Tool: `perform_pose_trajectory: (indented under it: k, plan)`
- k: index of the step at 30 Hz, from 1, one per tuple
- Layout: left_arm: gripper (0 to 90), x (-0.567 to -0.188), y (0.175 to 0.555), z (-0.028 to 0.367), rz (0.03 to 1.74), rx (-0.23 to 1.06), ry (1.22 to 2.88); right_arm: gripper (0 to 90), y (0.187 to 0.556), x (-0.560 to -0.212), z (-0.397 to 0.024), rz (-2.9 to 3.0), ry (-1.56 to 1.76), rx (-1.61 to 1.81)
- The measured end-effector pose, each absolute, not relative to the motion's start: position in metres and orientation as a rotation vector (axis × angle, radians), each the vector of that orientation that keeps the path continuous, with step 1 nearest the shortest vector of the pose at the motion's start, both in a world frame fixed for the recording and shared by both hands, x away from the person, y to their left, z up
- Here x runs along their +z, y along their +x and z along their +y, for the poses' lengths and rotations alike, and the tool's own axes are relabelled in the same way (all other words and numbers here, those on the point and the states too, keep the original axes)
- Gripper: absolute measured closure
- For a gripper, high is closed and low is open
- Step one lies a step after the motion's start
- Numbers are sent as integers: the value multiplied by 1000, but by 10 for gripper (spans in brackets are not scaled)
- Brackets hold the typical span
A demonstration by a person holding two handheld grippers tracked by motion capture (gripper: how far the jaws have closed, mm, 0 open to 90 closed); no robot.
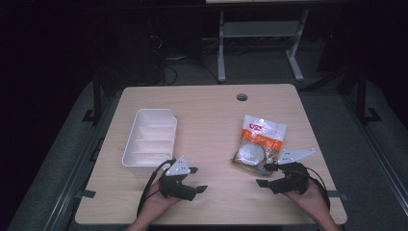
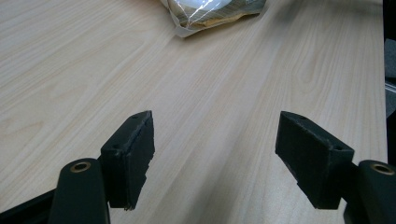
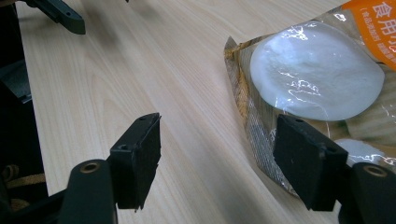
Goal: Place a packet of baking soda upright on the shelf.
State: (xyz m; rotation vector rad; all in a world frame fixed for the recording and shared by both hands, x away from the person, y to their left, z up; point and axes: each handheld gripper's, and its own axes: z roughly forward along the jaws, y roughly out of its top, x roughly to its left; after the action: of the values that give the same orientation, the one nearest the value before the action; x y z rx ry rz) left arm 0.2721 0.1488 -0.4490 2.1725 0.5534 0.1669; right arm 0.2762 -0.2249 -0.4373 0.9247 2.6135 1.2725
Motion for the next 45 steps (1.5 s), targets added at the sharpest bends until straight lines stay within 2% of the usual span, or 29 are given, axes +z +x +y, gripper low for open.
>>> perform_pose_trajectory:
  k: [22,45]
  plan:
    - [296,-450,273,145,547,162,2183,301,284,-435,-243,2548,1040,1257]
    - [286,-450,274,148,569,161,2171,288,329,-424,-294,2427,1338,1187]
